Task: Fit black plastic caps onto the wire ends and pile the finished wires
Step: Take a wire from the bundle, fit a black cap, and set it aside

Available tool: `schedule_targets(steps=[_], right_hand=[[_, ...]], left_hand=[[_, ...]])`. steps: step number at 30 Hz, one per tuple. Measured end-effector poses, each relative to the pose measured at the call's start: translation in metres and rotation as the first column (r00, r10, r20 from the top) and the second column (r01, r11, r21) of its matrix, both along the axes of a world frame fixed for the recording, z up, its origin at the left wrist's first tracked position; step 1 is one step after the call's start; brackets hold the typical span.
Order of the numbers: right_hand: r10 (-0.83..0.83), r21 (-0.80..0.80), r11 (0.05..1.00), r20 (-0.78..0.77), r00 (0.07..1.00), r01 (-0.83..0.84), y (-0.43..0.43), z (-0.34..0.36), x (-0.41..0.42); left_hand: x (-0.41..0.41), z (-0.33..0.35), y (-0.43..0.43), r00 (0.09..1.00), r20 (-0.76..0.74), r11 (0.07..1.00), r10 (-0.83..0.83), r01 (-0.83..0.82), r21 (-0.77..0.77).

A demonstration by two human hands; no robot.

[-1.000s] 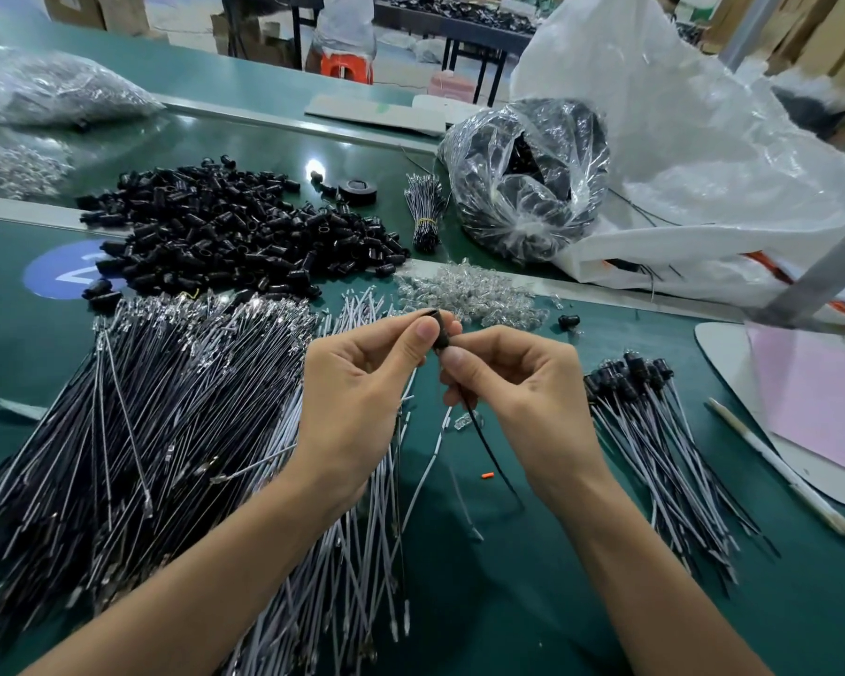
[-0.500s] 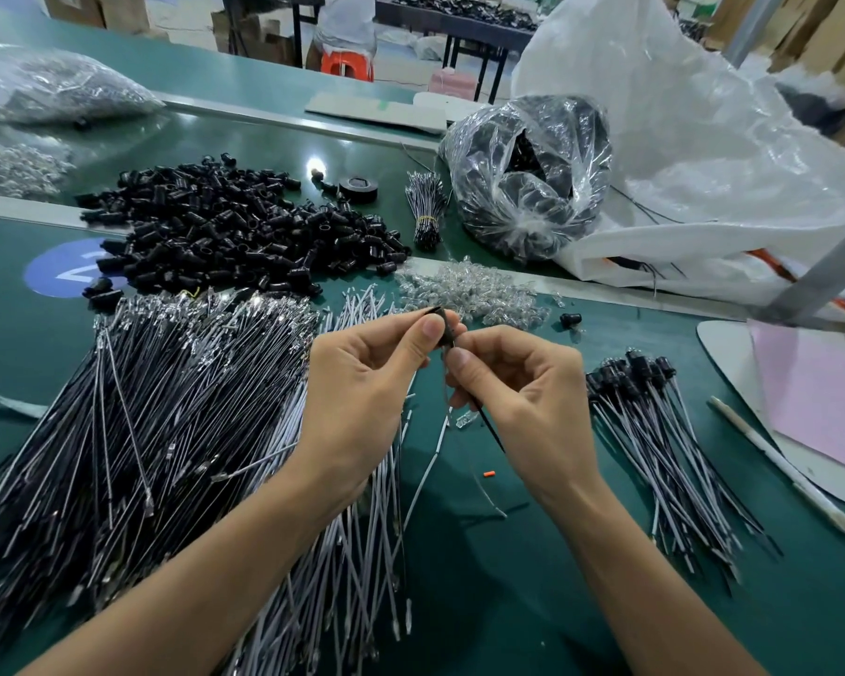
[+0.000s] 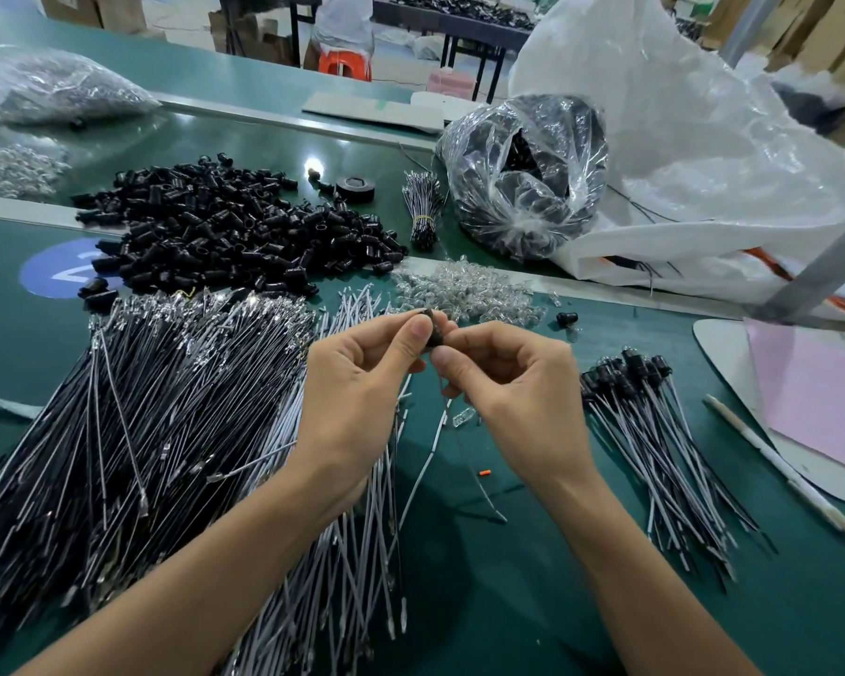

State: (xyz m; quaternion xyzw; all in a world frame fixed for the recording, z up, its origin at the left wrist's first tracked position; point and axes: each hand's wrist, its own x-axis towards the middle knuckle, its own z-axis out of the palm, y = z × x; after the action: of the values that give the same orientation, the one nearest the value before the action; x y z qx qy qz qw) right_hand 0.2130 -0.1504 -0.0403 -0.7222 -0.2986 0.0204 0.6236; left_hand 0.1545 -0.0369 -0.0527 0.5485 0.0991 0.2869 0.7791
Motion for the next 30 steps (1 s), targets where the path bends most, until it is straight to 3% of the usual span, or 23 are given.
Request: schedule_targets(steps=[4, 17, 23, 30], right_hand=[[0.037, -0.045, 0.998, -0.02, 0.999, -0.037, -0.003, 0.001, 0.002], [0.162, 0.111, 0.982, -0.077, 0.984, -0.153, 0.009, -0.005, -0.008], [0.091, 0.072, 0.994, -0.078, 0.993, -0.085, 0.01, -0.006, -0.006], [0.052, 0.167, 0.985, -0.092, 0.994, -0.036, 0.008, -0.003, -0.008]], left_hand=[[0.0, 0.002, 0.002, 1.0, 0.015, 1.0, -0.012, 0.013, -0.025], [-0.001, -0.001, -0.004, 0.995, 0.078, 0.995, -0.056, 0.062, -0.08], [-0.001, -0.001, -0.003, 0.992, 0.086, 0.984, -0.094, 0.106, -0.146], [0.001, 0.001, -0.001, 0.989, 0.092, 0.975, -0.115, 0.13, -0.181]])
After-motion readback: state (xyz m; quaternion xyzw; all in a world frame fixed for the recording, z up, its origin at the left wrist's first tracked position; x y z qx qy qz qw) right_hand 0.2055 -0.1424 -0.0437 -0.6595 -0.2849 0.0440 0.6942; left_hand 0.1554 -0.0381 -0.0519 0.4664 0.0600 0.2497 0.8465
